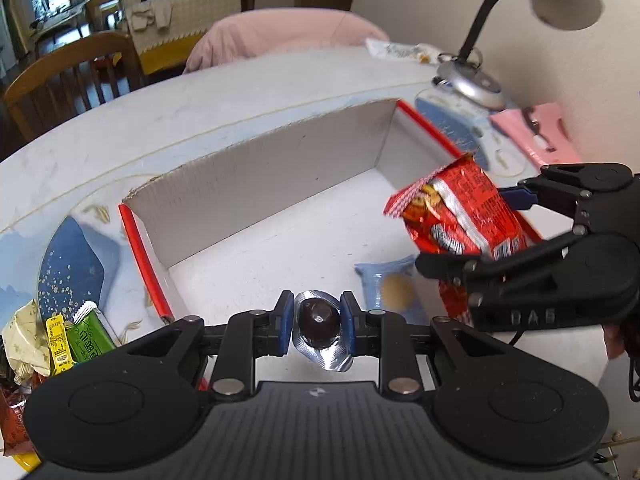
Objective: Organize snacks
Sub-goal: 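Carry both snacks into the red box and open both grippers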
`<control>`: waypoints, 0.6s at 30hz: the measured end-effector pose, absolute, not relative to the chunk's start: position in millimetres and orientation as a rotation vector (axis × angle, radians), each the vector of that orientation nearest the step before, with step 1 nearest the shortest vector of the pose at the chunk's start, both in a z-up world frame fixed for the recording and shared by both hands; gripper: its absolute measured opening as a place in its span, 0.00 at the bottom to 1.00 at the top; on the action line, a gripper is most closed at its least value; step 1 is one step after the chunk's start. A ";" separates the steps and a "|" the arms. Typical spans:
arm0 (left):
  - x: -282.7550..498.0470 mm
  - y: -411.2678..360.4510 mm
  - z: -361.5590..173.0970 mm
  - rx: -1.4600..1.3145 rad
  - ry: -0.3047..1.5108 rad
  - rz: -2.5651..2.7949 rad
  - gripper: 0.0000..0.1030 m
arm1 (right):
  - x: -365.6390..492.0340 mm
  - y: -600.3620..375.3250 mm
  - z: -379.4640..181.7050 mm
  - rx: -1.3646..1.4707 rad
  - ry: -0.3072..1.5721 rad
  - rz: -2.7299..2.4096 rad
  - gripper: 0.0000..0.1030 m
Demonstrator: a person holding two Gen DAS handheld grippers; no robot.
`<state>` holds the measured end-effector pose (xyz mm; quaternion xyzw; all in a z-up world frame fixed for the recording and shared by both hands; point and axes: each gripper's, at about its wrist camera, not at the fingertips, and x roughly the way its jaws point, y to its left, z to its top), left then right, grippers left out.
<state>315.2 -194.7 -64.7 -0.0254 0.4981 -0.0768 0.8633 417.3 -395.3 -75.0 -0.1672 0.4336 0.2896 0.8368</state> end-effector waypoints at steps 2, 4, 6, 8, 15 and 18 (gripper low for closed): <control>322.7 -195.5 -70.5 -0.044 1.067 -0.148 0.23 | 422.8 -390.5 -83.7 -0.379 0.935 0.626 0.72; 329.1 -196.5 -75.1 -0.038 1.087 -0.143 0.23 | 427.1 -385.5 -91.7 -0.396 0.956 0.636 0.72; 334.6 -199.9 -80.5 -0.024 1.107 -0.142 0.23 | 430.5 -381.5 -98.3 -0.416 0.970 0.652 0.72; 338.9 -203.5 -86.7 -0.004 1.131 -0.138 0.23 | 433.1 -378.9 -103.4 -0.434 0.991 0.674 0.72; 351.2 -209.1 -103.7 0.021 1.210 -0.129 0.23 | 436.6 -376.2 -112.4 -0.459 1.009 0.671 0.72; 352.3 -208.0 -104.7 0.022 1.221 -0.130 0.23 | 437.3 -377.9 -110.8 -0.448 1.004 0.667 0.72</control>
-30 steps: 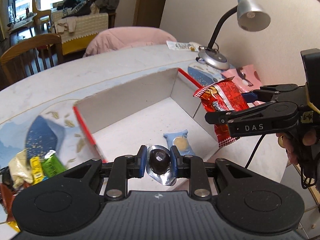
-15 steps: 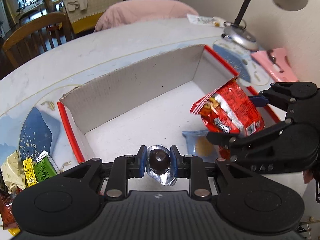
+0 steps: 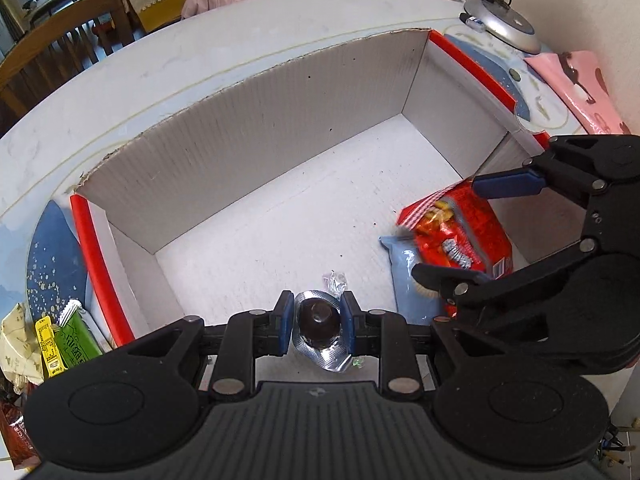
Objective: Organize snacks
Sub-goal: 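Carry both snacks into the red box and open both grippers, then withdraw both tools from the box toward the remaining snacks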
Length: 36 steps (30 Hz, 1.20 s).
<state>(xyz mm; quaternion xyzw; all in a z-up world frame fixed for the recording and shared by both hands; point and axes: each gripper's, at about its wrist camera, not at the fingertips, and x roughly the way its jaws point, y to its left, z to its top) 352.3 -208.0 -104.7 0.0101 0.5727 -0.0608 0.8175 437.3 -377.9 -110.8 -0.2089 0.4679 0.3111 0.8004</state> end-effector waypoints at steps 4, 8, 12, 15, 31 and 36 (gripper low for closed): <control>352.2 -208.0 -104.2 -0.006 1.217 -0.142 0.23 | 435.8 -379.8 -107.3 -0.434 0.995 0.661 0.73; 350.0 -206.6 -101.1 -0.035 1.211 -0.146 0.24 | 431.0 -383.7 -100.2 -0.422 0.974 0.657 0.77; 344.7 -203.9 -96.0 -0.057 1.197 -0.154 0.26 | 425.8 -388.1 -92.4 -0.398 0.960 0.645 0.78; 339.9 -198.6 -89.9 -0.083 1.181 -0.157 0.26 | 422.3 -393.0 -84.0 -0.373 0.945 0.634 0.79; 292.7 -168.7 -39.0 -0.139 1.016 -0.204 0.29 | 374.5 -401.0 -29.6 -0.221 0.831 0.594 0.84; 271.4 -156.9 -24.5 -0.148 0.959 -0.225 0.54 | 351.6 -392.2 -16.9 -0.188 0.793 0.585 0.86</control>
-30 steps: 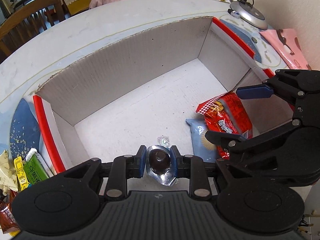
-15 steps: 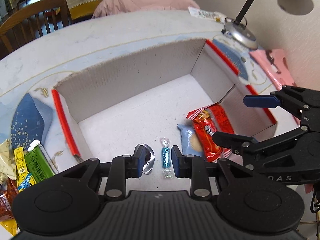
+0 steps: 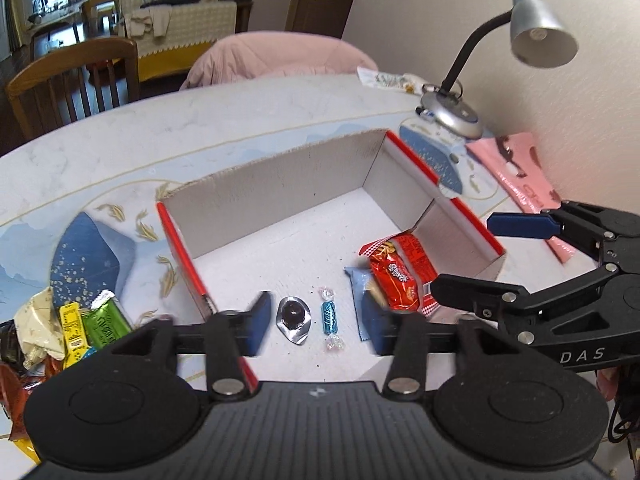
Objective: Organize snacks
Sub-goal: 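Withdraw both tools from the box toward the remaining snacks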
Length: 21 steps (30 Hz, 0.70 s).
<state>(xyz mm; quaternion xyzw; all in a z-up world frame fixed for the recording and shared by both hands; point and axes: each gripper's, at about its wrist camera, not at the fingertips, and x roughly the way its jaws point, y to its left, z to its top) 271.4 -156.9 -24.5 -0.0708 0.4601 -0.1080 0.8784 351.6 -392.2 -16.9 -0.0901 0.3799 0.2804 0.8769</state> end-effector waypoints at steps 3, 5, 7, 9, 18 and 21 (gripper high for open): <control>259.1 -147.8 -16.6 -0.151 0.930 -0.237 0.54 | 338.8 -384.5 -10.9 -0.165 0.772 0.580 0.87; 250.9 -140.3 -12.7 -0.154 0.919 -0.236 0.54 | 330.3 -378.0 -7.1 -0.148 0.757 0.581 0.88; 241.8 -131.4 -9.5 -0.158 0.908 -0.237 0.54 | 321.2 -371.4 -3.7 -0.133 0.739 0.585 0.89; 232.5 -121.3 -5.7 -0.164 0.896 -0.238 0.54 | 310.7 -363.0 -0.7 -0.117 0.725 0.590 0.89; 187.6 -72.9 1.3 -0.180 0.847 -0.216 0.64 | 274.0 -324.4 2.4 -0.058 0.691 0.612 0.99; 172.9 -54.3 1.5 -0.185 0.830 -0.195 0.69 | 263.4 -308.8 1.0 -0.046 0.691 0.620 1.00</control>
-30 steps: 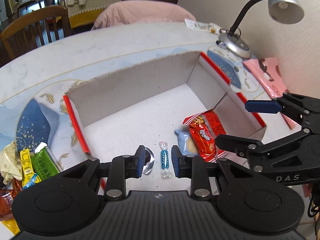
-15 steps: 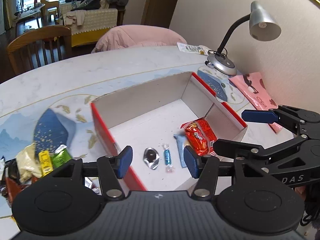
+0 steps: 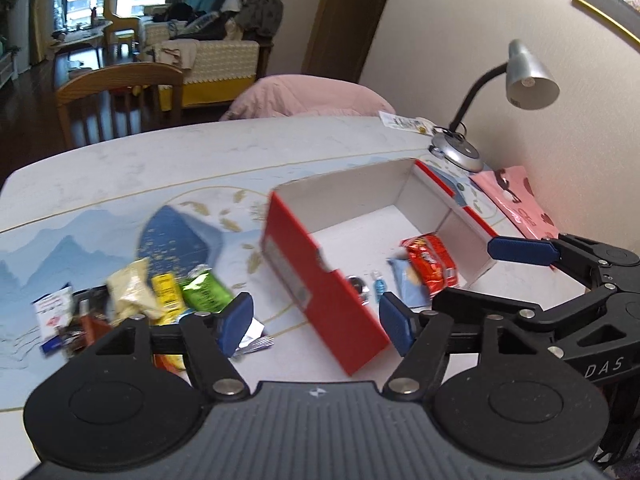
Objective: Organize snacks
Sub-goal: 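Withdraw both tools from the box toward the remaining snacks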
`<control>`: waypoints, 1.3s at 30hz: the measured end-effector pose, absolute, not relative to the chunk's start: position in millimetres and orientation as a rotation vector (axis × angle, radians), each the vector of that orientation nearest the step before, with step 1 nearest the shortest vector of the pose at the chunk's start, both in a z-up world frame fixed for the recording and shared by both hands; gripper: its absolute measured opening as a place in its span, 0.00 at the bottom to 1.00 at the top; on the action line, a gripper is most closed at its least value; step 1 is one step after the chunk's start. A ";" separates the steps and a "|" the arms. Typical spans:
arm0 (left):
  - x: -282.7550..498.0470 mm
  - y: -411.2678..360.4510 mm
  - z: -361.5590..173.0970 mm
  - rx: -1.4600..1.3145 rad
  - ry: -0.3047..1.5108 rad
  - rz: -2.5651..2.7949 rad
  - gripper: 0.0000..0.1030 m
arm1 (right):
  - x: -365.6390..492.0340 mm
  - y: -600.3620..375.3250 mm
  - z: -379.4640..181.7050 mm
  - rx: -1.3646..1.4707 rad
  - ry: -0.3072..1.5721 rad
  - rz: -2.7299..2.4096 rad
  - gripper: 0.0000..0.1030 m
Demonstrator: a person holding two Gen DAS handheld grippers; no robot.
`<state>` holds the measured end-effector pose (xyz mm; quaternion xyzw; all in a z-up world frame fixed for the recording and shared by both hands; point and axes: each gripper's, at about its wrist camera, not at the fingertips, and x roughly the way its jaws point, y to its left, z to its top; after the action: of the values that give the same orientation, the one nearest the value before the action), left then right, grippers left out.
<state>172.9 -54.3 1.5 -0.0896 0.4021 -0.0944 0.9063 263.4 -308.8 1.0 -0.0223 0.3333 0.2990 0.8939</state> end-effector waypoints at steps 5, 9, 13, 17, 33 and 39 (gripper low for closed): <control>147.4 -17.5 1.1 -0.216 0.796 -0.160 0.76 | 252.7 -283.9 -3.9 -0.029 0.694 0.644 1.00; 132.5 11.1 -3.1 -0.228 0.791 -0.122 0.77 | 243.8 -260.5 -11.4 -0.049 0.709 0.661 1.00; 119.9 39.1 -12.6 -0.244 0.805 -0.082 0.77 | 238.3 -240.4 -19.5 -0.054 0.737 0.675 1.00; 111.3 59.2 -25.2 -0.258 0.828 -0.046 0.77 | 236.7 -224.6 -28.7 -0.085 0.756 0.689 1.00; 157.0 73.8 -79.7 -0.343 0.958 0.051 0.77 | 287.8 -174.4 -94.8 -0.341 0.831 0.718 0.93; 184.1 69.3 -98.0 -0.329 1.022 0.112 0.77 | 306.1 -155.1 -117.6 -0.452 0.819 0.722 0.87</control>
<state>184.1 69.3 -98.0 -0.1565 0.4865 0.0531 0.8579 306.1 -155.1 -117.6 -0.2133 0.3861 0.3403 0.8305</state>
